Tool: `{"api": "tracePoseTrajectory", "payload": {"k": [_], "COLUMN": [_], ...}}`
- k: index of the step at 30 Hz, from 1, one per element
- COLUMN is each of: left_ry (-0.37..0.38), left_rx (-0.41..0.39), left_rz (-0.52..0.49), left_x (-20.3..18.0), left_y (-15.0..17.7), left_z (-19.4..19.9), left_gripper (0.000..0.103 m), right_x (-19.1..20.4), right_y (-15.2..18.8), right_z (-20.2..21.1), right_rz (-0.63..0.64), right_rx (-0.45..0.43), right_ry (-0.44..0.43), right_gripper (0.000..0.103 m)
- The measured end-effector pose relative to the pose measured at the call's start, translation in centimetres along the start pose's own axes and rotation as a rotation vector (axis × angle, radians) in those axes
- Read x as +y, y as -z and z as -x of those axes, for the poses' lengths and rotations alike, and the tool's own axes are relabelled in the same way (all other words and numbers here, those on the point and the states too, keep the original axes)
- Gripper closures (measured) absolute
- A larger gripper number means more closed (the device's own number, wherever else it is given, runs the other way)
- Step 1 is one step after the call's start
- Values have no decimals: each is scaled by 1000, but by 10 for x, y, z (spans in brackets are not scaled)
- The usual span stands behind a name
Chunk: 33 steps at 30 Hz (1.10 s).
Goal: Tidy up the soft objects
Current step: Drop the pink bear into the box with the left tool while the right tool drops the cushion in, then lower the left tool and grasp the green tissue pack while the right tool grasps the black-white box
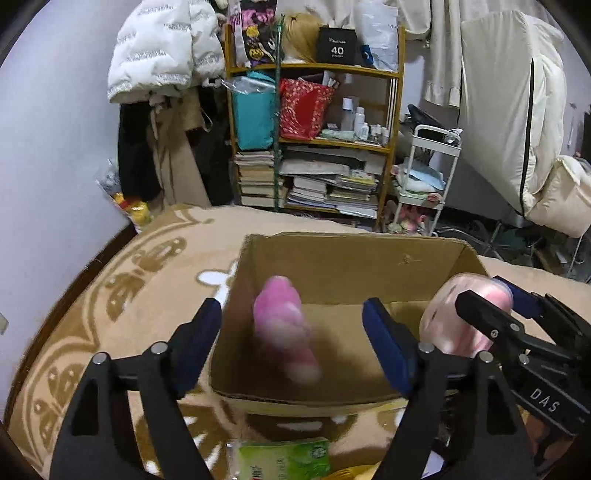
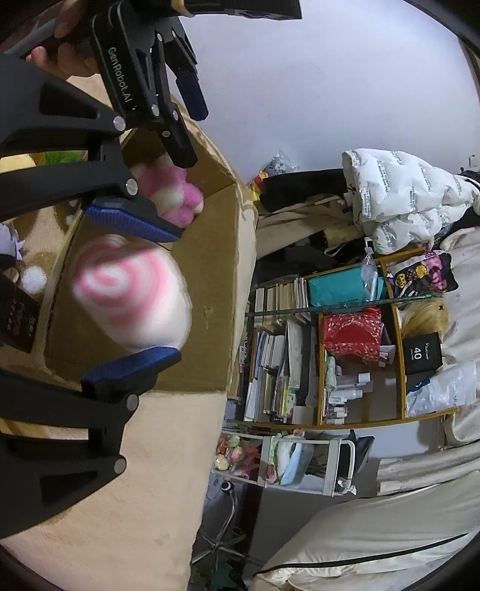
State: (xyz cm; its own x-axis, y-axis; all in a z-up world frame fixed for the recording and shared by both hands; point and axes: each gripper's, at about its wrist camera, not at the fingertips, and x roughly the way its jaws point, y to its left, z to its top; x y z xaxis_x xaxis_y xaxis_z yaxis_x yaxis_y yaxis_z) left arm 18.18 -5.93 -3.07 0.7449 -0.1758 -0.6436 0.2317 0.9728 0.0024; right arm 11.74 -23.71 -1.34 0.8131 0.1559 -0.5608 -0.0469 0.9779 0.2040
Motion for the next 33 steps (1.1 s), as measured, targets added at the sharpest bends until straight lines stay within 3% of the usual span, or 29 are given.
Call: {"api": "tracePoseTrajectory", "payload": {"k": [8, 19, 33], "left_ry": [-39, -66, -85], "left_rx": [11, 43, 175], "left_rz": [-43, -76, -68], "left_x": [1, 4, 16], "left_y": [6, 21, 51], "left_z": [25, 65, 91], "left_gripper": [10, 4, 4], "right_x": [10, 22, 30], "right_y": [-3, 5, 26], "right_z": [33, 62, 98], "right_rz": [20, 71, 59], "right_rx": [-82, -77, -23], "right_ry": [-6, 26, 10], "right_gripper": [1, 0, 0]}}
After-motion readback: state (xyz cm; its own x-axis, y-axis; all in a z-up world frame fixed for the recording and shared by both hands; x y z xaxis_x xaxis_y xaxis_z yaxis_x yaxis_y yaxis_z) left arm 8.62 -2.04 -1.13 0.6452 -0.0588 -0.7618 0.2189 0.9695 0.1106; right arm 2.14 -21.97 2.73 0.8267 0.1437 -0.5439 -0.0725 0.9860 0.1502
